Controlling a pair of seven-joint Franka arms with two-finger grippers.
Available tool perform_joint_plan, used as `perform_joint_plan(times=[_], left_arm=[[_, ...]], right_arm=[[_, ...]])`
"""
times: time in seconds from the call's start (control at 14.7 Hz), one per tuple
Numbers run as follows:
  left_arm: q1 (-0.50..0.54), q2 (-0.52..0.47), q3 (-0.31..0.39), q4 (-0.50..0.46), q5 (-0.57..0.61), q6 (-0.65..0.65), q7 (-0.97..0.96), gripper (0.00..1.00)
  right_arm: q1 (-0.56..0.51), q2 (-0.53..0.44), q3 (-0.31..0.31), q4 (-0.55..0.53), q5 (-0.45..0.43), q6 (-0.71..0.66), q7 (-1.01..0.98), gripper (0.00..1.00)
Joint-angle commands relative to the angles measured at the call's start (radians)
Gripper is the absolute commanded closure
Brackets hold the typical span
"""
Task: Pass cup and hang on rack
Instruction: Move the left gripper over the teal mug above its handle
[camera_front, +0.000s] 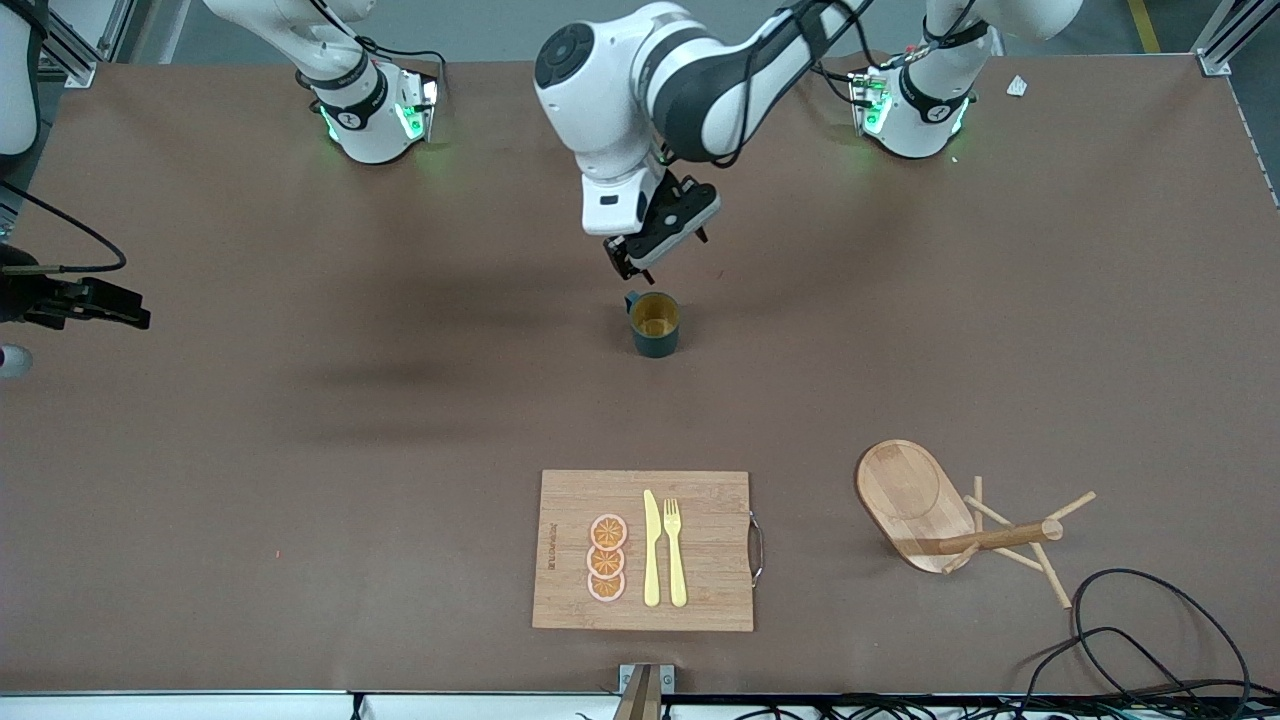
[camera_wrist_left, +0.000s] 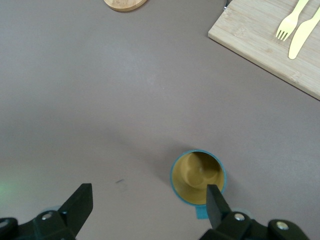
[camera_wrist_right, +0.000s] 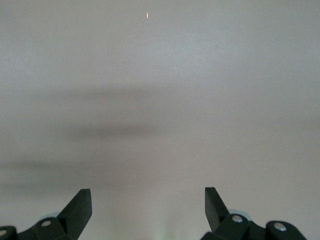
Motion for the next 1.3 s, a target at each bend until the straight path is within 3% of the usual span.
perform_joint_plan(times=[0.0,0.55,0.82,1.23], left_arm=[[-0.047,0.085,0.006,0.064,0.057,0.007,-0.096,0.0],[-0.143,0.21,0.019,0.069,0.157,0.065,-0.317,0.0],[-0.158,0.24,0.019,0.069,0.212,0.125,-0.414,0.0],[-0.192,0.312,0.02,0.078,0.284,0.143,-0.459,0.04]], right_arm=[[0.0,0.001,0.018,0.028,0.002,-0.083,0.01,0.0],[0.004,-0.087,0.014,0.005,0.033,-0.138,0.007,0.0],[-0.006,-0.182,0.011,-0.067,0.033,-0.135,0.001,0.0],[-0.005,-0.235,0.012,-0.086,0.031,-0.147,-0.005,0.0]])
